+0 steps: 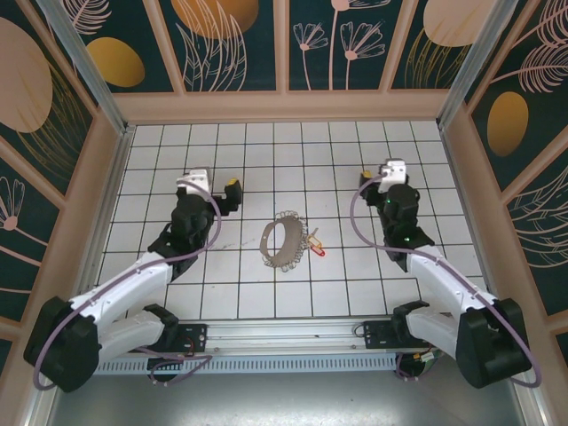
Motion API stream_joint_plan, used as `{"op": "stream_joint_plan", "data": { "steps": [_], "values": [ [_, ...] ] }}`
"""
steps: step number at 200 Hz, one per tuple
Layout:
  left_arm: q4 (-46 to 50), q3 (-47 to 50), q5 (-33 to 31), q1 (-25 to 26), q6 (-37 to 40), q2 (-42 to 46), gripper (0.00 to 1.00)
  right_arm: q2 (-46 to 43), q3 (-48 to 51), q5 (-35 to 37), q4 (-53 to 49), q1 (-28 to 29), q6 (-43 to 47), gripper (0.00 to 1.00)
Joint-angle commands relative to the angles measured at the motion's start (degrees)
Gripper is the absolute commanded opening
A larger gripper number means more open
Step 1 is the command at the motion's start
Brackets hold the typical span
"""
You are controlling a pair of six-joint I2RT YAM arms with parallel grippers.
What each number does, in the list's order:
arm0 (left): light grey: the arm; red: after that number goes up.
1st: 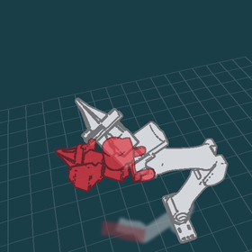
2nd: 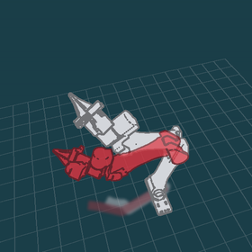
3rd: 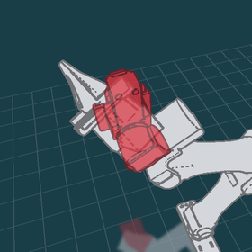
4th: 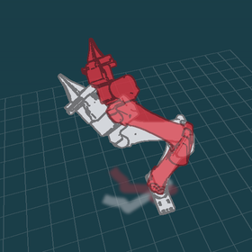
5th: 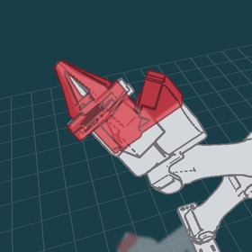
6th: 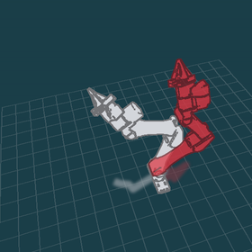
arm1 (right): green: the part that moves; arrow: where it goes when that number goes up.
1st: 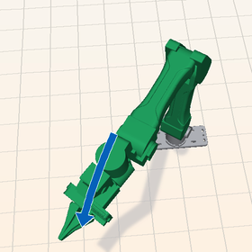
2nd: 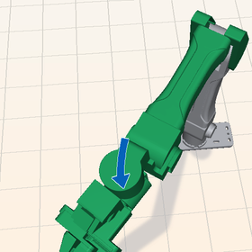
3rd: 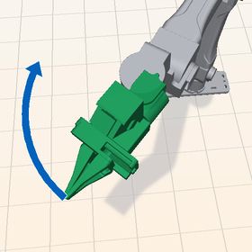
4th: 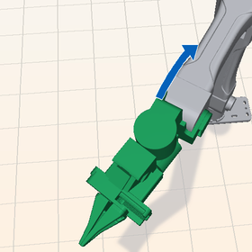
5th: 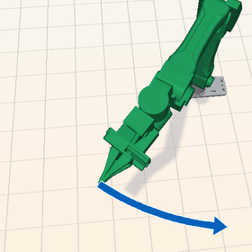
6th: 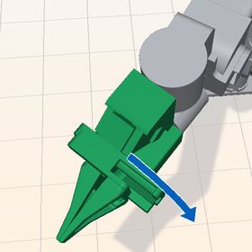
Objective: Put the keys on the keyring
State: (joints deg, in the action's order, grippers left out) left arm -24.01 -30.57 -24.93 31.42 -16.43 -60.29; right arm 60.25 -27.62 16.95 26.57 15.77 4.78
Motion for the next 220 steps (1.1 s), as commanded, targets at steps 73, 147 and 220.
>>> {"op": "stream_joint_plan", "data": {
  "steps": [73,147,220],
  "values": [
    [-6.57,6.05,-12.52,-8.50,7.02,5.51,0.99,10.63,17.54,-5.71,31.91,-10.57,-0.64,0.69],
    [-11.38,10.70,-14.65,-11.17,13.09,5.76,0.99,26.11,19.08,-20.03,51.28,-15.98,-2.84,0.67],
    [-24.44,16.08,-6.98,-18.13,19.16,-1.32,0.99,27.97,14.34,-17.08,45.11,-17.45,-5.57,0.99]
  ]
}}
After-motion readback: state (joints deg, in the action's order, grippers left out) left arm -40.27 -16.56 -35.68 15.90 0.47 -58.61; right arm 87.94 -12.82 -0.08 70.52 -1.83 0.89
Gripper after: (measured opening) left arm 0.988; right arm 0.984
